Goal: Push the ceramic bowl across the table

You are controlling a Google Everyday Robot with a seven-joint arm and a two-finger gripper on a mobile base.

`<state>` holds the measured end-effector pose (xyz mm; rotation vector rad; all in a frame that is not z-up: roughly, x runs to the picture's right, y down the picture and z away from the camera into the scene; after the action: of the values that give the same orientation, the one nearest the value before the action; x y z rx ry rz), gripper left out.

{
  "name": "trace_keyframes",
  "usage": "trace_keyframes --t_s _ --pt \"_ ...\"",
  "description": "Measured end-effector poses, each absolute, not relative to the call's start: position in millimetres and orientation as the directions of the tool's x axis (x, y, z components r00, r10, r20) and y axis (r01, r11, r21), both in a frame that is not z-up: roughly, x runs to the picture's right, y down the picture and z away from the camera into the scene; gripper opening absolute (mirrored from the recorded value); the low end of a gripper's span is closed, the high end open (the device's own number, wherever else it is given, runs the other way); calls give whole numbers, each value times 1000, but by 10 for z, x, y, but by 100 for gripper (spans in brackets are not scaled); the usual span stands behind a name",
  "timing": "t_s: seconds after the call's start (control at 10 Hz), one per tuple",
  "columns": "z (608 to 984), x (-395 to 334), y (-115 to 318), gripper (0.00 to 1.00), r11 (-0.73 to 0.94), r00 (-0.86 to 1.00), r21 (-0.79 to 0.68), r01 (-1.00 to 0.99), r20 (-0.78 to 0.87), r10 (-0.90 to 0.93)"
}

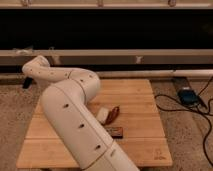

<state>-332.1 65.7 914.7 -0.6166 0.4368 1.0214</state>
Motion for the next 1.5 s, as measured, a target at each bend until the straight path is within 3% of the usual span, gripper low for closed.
trace_keyframes --t_s 1.5 --pt "8434 -3349 1555 65 432 614 -439 -788 -611 499"
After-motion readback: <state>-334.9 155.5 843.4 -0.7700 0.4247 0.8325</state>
